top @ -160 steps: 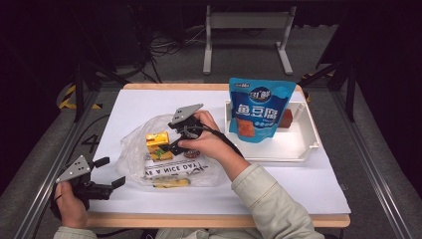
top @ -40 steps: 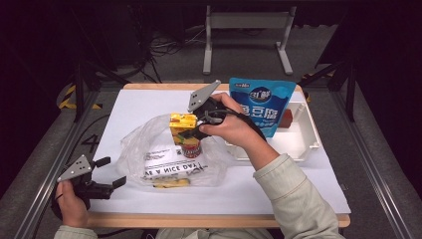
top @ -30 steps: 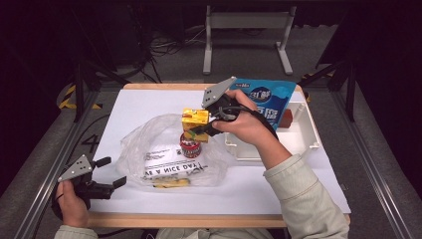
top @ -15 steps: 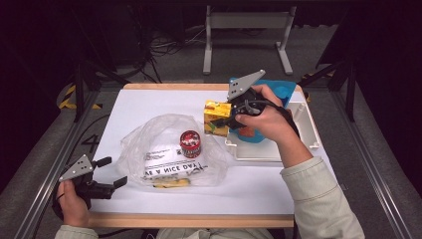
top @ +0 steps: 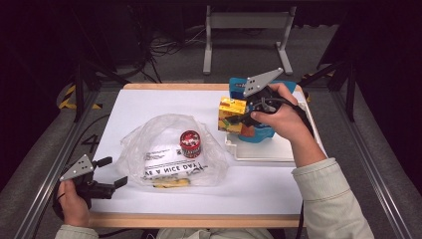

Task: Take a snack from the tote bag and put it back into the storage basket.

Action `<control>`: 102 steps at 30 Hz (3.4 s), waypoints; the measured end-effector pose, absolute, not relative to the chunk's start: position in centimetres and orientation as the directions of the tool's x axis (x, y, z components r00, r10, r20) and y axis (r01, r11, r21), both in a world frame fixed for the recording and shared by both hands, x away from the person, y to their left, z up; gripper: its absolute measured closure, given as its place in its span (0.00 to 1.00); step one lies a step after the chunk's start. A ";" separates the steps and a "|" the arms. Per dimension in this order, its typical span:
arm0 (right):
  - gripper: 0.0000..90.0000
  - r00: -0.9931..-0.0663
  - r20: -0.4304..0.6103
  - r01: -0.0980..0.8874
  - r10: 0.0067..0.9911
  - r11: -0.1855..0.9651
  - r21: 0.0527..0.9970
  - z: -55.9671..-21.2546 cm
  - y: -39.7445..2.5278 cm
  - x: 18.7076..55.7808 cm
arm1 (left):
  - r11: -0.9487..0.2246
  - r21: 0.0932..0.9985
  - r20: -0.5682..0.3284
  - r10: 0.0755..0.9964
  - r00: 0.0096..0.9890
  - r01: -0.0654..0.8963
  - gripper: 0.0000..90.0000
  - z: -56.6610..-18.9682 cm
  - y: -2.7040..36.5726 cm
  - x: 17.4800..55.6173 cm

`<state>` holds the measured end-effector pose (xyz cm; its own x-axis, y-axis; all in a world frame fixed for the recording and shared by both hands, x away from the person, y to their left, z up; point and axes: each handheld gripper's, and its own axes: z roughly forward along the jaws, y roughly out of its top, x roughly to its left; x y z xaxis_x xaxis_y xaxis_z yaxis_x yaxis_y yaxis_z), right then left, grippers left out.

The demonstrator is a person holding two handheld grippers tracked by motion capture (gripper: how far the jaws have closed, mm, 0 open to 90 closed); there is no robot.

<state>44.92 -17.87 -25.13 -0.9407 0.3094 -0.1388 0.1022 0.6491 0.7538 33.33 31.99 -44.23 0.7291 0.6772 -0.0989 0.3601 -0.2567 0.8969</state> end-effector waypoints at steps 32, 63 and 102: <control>0.57 -0.916 -0.129 0.168 0.381 0.654 0.737 -28.1 -21.7 45.2 | -0.257 0.896 -0.099 0.677 0.729 0.361 0.03 -44.2 32.0 33.3; 0.57 -0.912 -0.080 0.241 0.402 0.684 0.688 -33.3 -22.3 46.1 | -0.258 0.896 -0.100 0.676 0.730 0.362 0.03 -44.3 32.0 33.3; 0.56 -0.911 -0.029 0.284 0.411 0.677 0.680 -37.9 -22.9 46.9 | -0.260 0.894 -0.102 0.675 0.730 0.365 0.02 -44.3 32.0 33.3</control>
